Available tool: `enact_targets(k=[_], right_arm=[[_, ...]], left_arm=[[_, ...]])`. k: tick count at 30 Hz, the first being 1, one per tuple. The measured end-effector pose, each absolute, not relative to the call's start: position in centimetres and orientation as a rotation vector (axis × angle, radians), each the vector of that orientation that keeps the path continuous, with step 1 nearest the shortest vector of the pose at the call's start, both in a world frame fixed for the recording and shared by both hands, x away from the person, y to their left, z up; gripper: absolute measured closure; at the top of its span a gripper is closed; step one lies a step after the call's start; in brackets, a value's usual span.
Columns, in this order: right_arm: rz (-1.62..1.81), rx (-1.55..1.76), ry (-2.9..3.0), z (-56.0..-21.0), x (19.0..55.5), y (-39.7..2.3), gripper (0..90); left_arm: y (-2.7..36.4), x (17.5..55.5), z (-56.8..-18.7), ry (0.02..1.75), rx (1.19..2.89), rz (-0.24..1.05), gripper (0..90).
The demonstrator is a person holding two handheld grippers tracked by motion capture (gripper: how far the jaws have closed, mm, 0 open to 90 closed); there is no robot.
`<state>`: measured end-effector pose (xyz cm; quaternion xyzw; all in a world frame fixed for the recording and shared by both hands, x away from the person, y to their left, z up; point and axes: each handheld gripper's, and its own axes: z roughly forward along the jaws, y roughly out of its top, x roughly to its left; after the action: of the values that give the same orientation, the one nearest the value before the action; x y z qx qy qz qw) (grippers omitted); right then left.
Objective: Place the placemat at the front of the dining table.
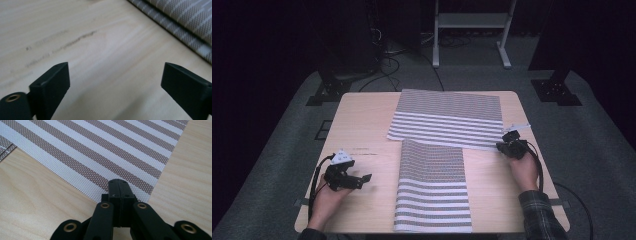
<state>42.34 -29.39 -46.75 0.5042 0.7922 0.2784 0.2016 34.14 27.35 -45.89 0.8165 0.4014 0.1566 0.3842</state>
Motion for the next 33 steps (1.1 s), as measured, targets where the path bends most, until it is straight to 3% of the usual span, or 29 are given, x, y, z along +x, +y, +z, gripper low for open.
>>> enact_targets(k=[7,16,23,25,33], right_arm=[[0.778,1.39,2.202,-46.9,42.1,-29.3,89.8],[0.749,1.386,2.21,-46.7,42.3,-29.3,82.8],[0.825,1.417,2.182,-46.5,42.7,-29.8,60.5],[0.832,1.435,2.173,-46.6,42.9,-30.0,53.5],[0.843,1.424,2.169,-46.7,43.0,-30.0,48.1]], left_arm=[[25.1,38.5,-43.8,0.96,2.044,0.395,25.6],[21.8,43.4,-42.6,0.943,2.021,0.419,26.0],[19.6,46.9,-43.0,0.96,2.076,0.445,26.0],[19.1,47.9,-43.4,0.966,2.09,0.44,30.4],[17.4,50.4,-46.0,1.014,2.157,0.458,35.8]])
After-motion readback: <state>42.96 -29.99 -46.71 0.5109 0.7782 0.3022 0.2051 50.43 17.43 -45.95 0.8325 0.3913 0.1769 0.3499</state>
